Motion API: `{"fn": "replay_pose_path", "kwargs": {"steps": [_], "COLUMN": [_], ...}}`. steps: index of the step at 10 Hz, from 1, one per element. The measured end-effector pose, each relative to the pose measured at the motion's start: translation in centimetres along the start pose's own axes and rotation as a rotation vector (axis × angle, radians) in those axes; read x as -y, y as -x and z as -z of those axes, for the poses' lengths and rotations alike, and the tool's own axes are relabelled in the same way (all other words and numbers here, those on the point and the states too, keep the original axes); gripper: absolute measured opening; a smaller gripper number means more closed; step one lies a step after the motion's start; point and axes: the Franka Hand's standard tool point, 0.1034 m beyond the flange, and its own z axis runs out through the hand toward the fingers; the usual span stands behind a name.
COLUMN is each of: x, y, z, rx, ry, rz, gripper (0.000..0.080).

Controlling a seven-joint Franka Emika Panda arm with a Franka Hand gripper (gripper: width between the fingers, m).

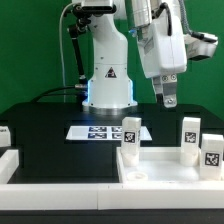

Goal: Assemble square table

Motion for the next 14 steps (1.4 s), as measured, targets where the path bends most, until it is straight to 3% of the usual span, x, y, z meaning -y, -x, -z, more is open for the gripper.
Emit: {"fn": "replay_pose_path", "kwargs": {"steps": [1, 3, 4, 10, 14], "x": [-0.1, -2.1, -2.3, -2.5, -6.1], "y": [-0.3, -4.0, -5.4, -6.2, -13.3], "z": [0.1, 1.7, 1.8, 1.2, 0.8], "rx": [0.000, 0.007, 0.003, -0.011, 0.000], "ry": [0.000, -0.002, -0.001, 0.004, 0.054], "rz": [0.050, 0.311, 0.509, 1.019, 1.489], "gripper": [0.0649, 0.0649, 0.0649, 0.0649, 0.0649]}}
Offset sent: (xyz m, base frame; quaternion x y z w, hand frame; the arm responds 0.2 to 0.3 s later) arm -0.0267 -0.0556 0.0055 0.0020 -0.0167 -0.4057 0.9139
